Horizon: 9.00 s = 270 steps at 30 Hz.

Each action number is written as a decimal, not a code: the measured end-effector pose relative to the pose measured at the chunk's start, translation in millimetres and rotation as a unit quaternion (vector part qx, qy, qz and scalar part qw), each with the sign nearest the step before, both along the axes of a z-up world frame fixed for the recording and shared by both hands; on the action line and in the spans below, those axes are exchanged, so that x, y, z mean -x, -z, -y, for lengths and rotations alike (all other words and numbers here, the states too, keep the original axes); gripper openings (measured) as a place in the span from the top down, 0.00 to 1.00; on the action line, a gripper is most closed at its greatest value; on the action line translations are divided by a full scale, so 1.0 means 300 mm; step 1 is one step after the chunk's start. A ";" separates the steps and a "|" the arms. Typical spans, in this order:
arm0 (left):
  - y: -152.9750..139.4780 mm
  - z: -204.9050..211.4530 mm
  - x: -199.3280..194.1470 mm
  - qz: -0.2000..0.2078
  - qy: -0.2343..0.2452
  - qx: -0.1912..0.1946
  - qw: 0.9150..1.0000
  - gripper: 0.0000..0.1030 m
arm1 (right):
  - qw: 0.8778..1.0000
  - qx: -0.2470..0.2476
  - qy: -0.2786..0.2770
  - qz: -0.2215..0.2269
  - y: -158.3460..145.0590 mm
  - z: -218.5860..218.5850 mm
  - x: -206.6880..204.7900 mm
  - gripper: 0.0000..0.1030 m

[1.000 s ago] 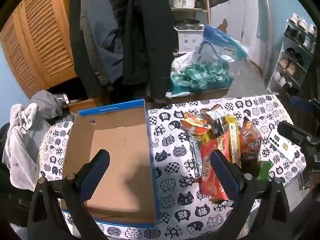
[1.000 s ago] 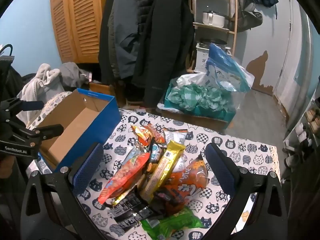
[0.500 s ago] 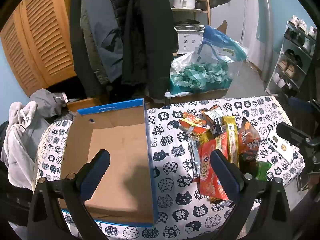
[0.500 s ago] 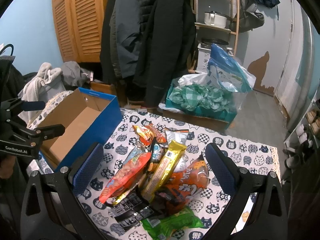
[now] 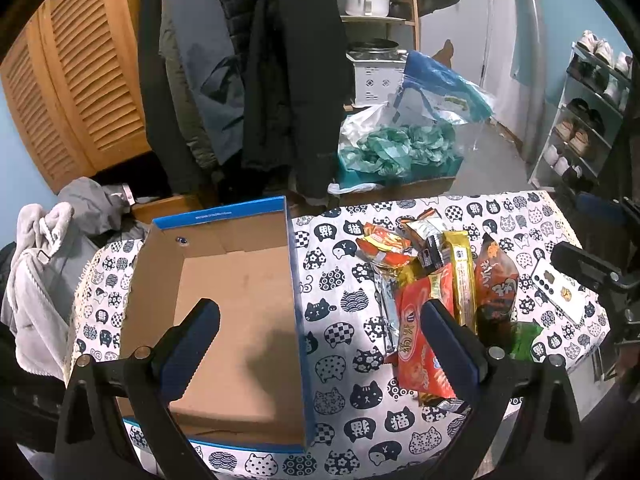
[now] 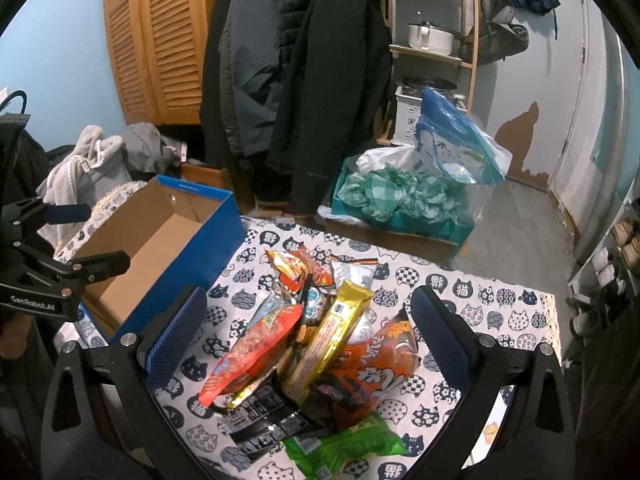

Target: Organize snacks

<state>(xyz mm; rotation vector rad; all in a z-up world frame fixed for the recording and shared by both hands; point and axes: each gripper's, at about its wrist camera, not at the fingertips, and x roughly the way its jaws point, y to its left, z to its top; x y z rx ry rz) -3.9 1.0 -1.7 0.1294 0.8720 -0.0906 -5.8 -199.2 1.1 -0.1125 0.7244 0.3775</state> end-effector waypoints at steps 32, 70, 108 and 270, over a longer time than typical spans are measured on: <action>0.005 0.010 0.004 -0.002 0.001 0.000 1.000 0.01 | 1.000 -0.001 -0.001 -0.001 -0.005 -0.003 0.003 0.03; 0.027 0.093 0.009 -0.015 0.016 0.000 1.000 0.01 | 1.000 -0.001 0.009 -0.004 -0.005 0.037 0.007 0.03; 0.515 0.348 -0.211 -0.213 0.077 -0.002 0.974 0.20 | 0.981 -0.005 0.104 -0.161 0.303 0.273 -0.108 0.03; 0.225 -0.190 -0.128 -0.138 -0.019 0.058 0.989 0.20 | 0.982 -0.005 0.020 -0.189 0.115 -0.171 -0.155 0.24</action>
